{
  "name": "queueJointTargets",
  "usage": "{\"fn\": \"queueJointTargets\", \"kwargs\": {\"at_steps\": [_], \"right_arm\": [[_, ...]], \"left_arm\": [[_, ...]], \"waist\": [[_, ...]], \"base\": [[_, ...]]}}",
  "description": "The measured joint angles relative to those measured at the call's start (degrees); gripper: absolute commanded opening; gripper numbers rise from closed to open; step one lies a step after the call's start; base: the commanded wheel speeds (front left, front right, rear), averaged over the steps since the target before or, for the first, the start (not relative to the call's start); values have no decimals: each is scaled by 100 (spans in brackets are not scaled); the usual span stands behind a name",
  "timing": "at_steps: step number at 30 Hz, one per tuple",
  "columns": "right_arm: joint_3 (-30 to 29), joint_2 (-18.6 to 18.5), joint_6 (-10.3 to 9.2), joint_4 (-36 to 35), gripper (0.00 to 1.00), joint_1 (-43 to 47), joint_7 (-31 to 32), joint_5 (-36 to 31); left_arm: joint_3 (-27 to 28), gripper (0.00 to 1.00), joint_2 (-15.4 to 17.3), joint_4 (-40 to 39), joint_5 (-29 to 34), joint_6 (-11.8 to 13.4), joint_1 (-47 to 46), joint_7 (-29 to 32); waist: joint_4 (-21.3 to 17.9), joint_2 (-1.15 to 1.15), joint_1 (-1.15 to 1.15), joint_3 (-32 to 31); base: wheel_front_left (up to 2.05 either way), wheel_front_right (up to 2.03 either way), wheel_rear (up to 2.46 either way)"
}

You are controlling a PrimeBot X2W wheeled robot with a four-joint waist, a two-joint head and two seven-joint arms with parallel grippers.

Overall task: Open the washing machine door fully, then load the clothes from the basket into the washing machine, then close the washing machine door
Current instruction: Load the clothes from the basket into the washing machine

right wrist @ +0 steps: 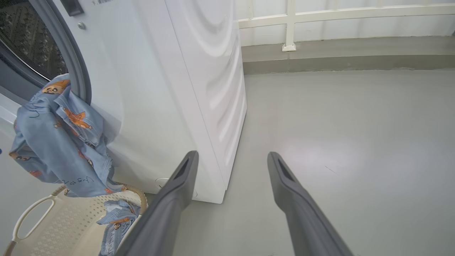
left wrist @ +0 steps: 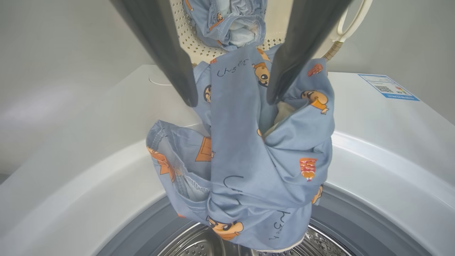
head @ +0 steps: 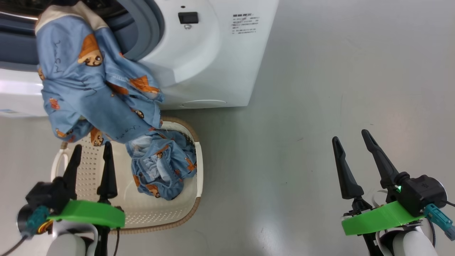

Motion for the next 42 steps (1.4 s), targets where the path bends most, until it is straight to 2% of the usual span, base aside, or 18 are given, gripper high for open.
{"fn": "queueJointTargets", "kwargs": {"at_steps": [7, 18, 42], "right_arm": [[29, 1, 0, -4, 100, -5, 0, 0], [57, 1, 0, 29, 100, -22, -7, 0], [100, 2, 0, 38, 100, -133, -7, 0]], "left_arm": [[205, 100, -49, 794, 2, -90, -604, 0], [592, 100, 0, 2349, 46, -47, -1575, 0], [1079, 100, 111, 3824, 55, -87, -2903, 0]], "waist": [[-112, 0, 0, 90], [-318, 0, 0, 189], [-416, 0, 0, 328]], "base": [[0, 0, 0], [0, 0, 0], [0, 0, 0]]}}
